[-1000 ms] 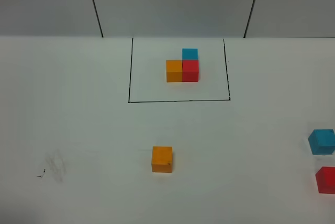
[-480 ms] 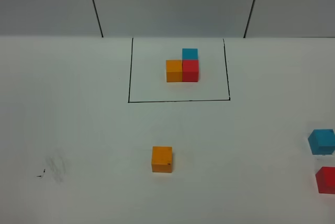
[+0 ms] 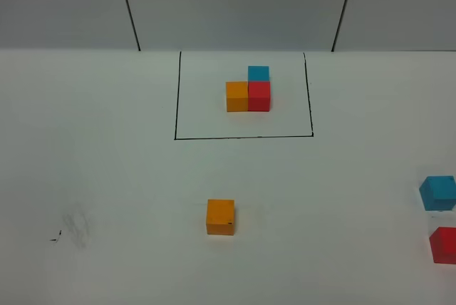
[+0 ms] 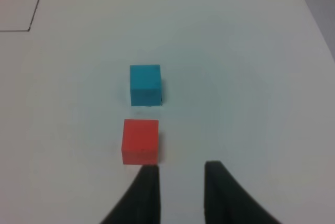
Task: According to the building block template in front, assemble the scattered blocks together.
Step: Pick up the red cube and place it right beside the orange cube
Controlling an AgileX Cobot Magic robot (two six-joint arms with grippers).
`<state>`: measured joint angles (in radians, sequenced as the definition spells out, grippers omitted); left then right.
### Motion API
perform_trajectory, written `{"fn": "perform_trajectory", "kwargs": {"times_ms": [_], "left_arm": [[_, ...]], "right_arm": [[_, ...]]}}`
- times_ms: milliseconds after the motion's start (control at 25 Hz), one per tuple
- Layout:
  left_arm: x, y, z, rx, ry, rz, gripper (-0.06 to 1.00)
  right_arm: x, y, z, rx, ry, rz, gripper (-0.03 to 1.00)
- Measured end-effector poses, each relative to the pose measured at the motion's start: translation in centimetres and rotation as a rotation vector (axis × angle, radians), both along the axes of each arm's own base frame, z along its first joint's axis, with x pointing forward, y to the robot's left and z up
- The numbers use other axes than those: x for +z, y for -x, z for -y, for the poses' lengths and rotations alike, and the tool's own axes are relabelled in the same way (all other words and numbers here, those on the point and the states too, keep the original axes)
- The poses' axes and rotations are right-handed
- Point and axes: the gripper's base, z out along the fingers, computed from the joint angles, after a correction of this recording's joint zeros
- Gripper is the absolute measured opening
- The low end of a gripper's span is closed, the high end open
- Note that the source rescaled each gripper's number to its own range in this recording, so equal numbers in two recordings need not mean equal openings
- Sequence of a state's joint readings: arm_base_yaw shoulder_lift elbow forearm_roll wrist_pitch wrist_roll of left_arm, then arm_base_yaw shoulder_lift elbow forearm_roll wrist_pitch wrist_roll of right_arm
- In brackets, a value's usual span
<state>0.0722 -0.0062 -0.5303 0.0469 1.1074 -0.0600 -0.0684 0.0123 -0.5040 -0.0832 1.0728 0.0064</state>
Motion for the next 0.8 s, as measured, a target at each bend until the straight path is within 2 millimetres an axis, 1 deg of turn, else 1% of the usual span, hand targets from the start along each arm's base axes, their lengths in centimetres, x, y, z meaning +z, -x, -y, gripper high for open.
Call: {"fn": "perform_trajectory", "kwargs": {"times_ms": [80, 240, 400, 800], "left_arm": [[-0.50, -0.28, 0.03, -0.001, 0.006, -0.012, 0.80], [-0.47, -0.37, 0.04, -0.002, 0.005, -0.001, 0.80], [-0.45, -0.39, 0.05, -0.004, 0.004, 0.001, 0.76], [-0.47, -0.40, 0.05, -0.004, 0.004, 0.000, 0.46]], "right_arm": [[0.00, 0.00, 0.00, 0.000, 0.000, 0.000, 0.00], [0.00, 0.00, 0.00, 0.000, 0.000, 0.000, 0.00], [0.00, 0.00, 0.00, 0.000, 0.000, 0.000, 0.00], [0.00, 0.00, 0.00, 0.000, 0.000, 0.000, 0.00]]}}
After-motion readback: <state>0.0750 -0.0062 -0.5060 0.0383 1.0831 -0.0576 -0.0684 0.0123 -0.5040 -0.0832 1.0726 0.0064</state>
